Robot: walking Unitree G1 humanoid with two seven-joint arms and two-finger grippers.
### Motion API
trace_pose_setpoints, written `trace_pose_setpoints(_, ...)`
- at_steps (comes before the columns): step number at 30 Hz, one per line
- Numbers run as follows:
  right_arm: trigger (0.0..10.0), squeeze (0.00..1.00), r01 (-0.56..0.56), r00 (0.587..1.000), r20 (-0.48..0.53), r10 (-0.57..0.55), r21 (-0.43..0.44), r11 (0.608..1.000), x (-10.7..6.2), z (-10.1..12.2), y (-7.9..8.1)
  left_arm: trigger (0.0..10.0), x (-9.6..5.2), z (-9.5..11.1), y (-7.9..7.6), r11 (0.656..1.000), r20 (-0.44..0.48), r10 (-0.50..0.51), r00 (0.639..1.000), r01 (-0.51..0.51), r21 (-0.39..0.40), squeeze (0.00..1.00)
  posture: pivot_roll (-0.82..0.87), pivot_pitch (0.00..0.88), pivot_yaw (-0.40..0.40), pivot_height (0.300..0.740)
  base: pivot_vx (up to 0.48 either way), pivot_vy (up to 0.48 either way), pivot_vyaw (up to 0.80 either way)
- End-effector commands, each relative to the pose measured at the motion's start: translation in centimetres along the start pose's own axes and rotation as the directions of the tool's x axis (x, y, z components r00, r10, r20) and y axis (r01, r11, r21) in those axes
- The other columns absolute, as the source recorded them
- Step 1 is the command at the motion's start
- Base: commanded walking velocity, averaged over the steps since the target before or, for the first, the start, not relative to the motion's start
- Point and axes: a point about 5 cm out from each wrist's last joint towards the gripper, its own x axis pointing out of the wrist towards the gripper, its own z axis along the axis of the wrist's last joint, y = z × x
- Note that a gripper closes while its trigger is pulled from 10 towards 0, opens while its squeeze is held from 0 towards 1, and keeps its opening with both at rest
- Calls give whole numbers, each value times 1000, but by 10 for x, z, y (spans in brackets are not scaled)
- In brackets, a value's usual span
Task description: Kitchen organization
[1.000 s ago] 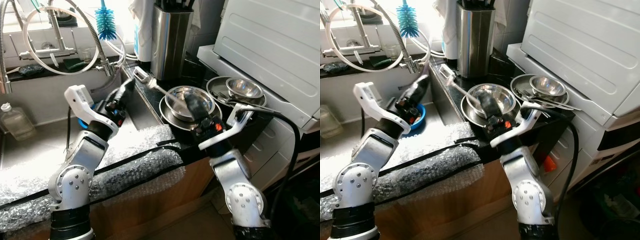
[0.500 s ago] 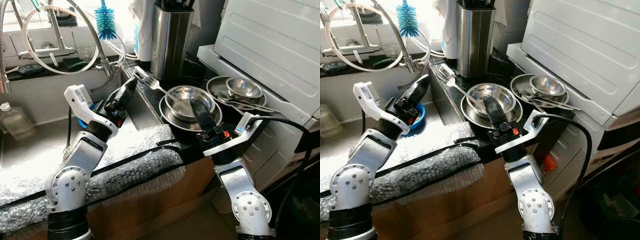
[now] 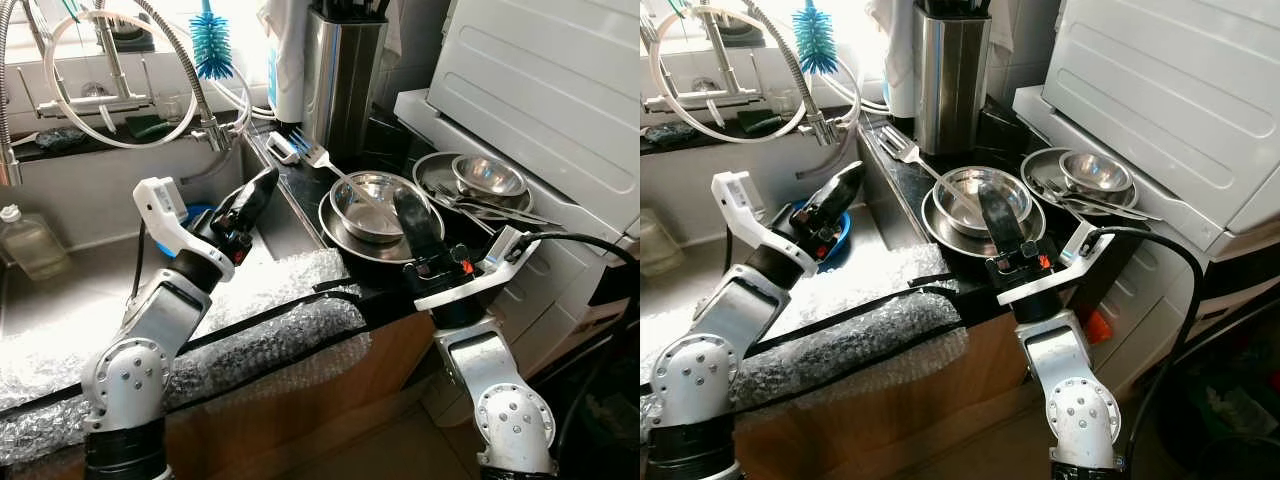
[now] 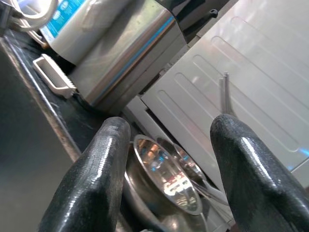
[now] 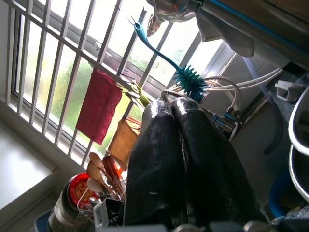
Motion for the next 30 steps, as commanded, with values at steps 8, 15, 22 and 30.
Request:
trace_pose_setpoints(8, 10000, 0, -36, 996, -77, 33, -43, 998, -5, 11, 7, 10000, -2, 2, -8, 999, 1, -33, 999, 33, 13, 0, -38, 0, -109, 740, 0, 0, 0)
trace_pose_setpoints(15, 10000, 0, -52, 997, -56, 54, 47, 998, -2, 8, 5, 10000, -3, -9, -17, 994, -21, -86, 996, 84, -74, 0, -33, 0, -105, 740, 0, 0, 0)
trace_pose_setpoints(22, 10000, 0, -54, 998, -36, 59, 128, 990, -3, -1, 4, 10000, -4, -19, -28, 982, -38, -151, 988, 146, -117, 0, -28, 0, -104, 740, 0, 0, 0)
trace_pose_setpoints(30, 10000, 0, 8, 999, -40, -3, 120, 993, -2, -12, -3, 10000, -5, -18, -38, 968, -17, -215, 976, 211, -138, 0, -28, 0, -105, 740, 0, 0, 0)
